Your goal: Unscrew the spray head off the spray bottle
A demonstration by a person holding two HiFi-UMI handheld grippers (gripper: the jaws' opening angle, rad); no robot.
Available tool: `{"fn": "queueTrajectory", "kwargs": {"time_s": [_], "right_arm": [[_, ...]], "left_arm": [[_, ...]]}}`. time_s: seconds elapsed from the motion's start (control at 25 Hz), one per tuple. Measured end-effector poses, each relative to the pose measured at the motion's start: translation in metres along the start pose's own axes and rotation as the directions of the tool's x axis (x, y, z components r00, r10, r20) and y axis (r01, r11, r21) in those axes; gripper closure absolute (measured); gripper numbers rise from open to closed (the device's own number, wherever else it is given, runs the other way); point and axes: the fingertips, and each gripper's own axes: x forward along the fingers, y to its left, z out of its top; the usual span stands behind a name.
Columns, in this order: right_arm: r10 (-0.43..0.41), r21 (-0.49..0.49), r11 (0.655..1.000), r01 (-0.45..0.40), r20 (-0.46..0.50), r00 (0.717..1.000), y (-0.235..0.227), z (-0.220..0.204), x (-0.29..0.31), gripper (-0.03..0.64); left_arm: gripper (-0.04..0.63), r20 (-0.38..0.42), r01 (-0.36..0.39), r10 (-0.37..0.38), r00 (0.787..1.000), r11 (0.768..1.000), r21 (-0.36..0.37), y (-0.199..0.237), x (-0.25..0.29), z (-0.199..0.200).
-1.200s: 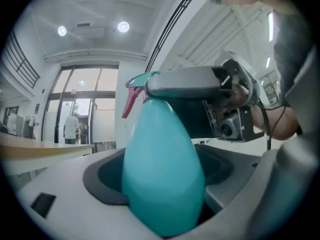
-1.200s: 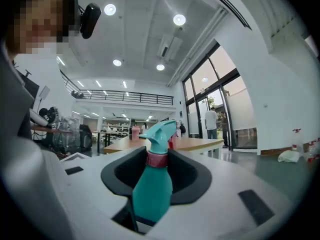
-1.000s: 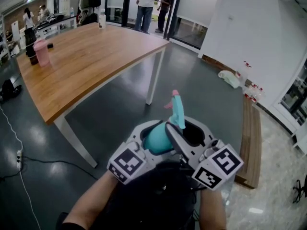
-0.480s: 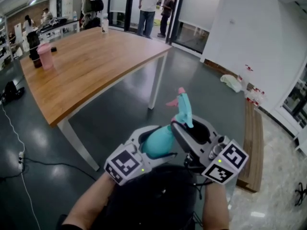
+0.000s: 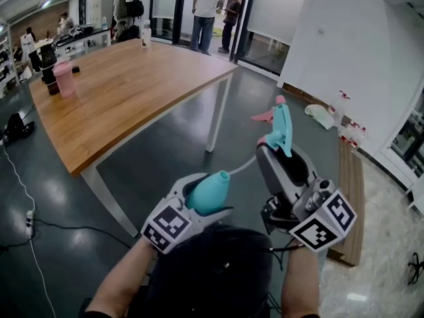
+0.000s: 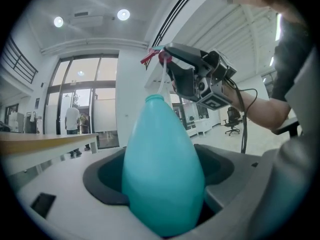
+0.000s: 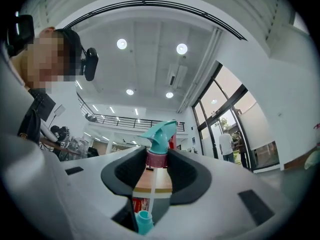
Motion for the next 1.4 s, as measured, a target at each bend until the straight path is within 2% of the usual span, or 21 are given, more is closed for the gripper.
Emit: {"fn": "queueTrajectory", "kwargs": {"time_s": [0.24, 0.4, 0.6, 0.96, 1.4], "right_arm": [[-0.033, -0.05, 0.998, 0.036, 0.059, 0.998, -0.003, 0.02, -0.002, 0.477], [-0.075, -0.108, 0.991, 0.078, 0.034, 0.997, -0.008, 0.011, -0.002, 0.477], [-0.14, -0.143, 0.98, 0.135, -0.024, 0.99, -0.021, -0.02, -0.005, 0.477], [-0.224, -0.143, 0.968, 0.207, -0.112, 0.968, -0.038, -0.072, -0.013, 0.477], [-0.268, -0.13, 0.959, 0.251, -0.129, 0.955, -0.052, -0.087, -0.021, 0.479]], "left_arm": [[0.178, -0.038, -0.075, 0.074, 0.997, 0.997, -0.02, 0.024, -0.003, -0.017], [0.178, -0.017, -0.102, 0.101, 0.995, 0.994, -0.036, 0.031, -0.007, -0.009], [0.178, 0.013, -0.12, 0.121, 0.993, 0.992, -0.047, 0.036, -0.009, 0.009], [0.178, 0.037, -0.146, 0.148, 0.988, 0.988, -0.055, 0.039, -0.008, 0.031], [0.177, 0.039, -0.163, 0.165, 0.986, 0.986, -0.045, 0.045, -0.003, 0.04]]}}
